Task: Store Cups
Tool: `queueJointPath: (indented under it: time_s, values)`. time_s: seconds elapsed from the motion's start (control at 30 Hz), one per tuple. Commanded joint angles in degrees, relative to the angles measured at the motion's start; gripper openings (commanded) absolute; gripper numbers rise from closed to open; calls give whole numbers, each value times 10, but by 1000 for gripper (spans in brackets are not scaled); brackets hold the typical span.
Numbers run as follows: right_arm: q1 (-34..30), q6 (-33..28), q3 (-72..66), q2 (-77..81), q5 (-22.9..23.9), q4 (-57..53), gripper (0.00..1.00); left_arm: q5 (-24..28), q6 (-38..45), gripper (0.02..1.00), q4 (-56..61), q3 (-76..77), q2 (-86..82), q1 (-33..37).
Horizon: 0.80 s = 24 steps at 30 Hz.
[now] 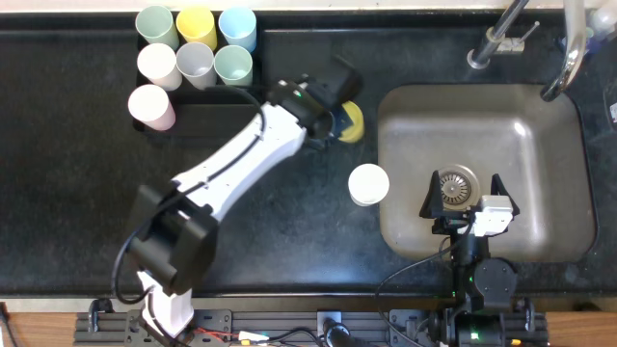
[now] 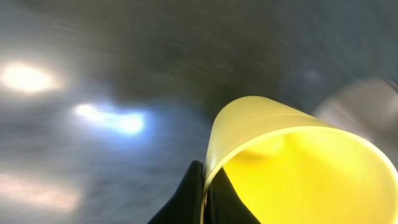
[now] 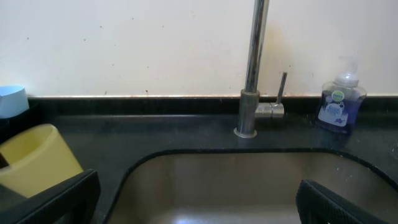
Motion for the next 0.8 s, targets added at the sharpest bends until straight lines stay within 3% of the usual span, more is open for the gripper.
queueJointPath:
  time_s: [0.03,0.2,0.33,0.8]
  values:
    - [-4,-2,-8,-4,-3,2,996,-27,-7,36,-114,17,-97,109]
    - [-4,-2,-8,-4,-3,2,998,-43,-7,36,-230,17,-130,248]
    - [-4,-2,-8,-4,-3,2,998,-34,-7,36,-234,17,-123,321]
    - [-4,-2,-8,-4,-3,2,998,-18,-7,36,-190,17,-73,367]
